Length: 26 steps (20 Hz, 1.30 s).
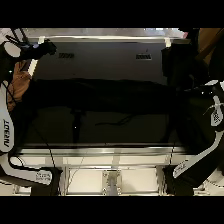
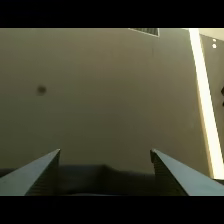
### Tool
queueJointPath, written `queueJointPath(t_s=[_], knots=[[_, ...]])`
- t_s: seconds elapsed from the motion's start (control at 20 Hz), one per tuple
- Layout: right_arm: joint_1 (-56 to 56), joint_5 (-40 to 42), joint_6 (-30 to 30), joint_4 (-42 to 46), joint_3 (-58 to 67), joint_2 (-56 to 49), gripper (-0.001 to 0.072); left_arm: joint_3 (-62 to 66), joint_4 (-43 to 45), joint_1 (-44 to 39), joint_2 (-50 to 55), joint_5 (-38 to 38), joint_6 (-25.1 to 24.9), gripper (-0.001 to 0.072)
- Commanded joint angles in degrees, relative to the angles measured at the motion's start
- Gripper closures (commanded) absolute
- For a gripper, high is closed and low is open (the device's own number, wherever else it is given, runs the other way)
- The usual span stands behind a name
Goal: Fold the clothes and pants, and hang the long-sleeved shirts on hangers.
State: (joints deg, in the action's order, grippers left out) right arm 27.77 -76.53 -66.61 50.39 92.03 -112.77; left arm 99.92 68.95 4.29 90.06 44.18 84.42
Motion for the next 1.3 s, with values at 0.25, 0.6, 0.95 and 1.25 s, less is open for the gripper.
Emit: queueJointPath(t_s=[0.25,0.6,0.95,1.25], knots=[[-1.7,-12.4,0.7,-5.2,11.1,3.1,0.0687,0.0,-0.2,-2.6,0.0,1.9,-1.1,0.0699],[-8.0,-16.6,-14.3,-11.6,27.3,10.1,0.0689,0.0,-0.3,-22.5,6.0,7.7,-4.5,0.0699],[-22.6,-10.3,-17.6,-7.0,25.7,10.1,0.0689,0.0,-4.7,-40.2,19.1,-3.5,-3.7,0.0700],[-35.1,-2.7,-19.4,0.7,25.7,8.5,0.0689,0.0,-6.0,-39.3,21.6,-2.2,-3.7,0.0700]])
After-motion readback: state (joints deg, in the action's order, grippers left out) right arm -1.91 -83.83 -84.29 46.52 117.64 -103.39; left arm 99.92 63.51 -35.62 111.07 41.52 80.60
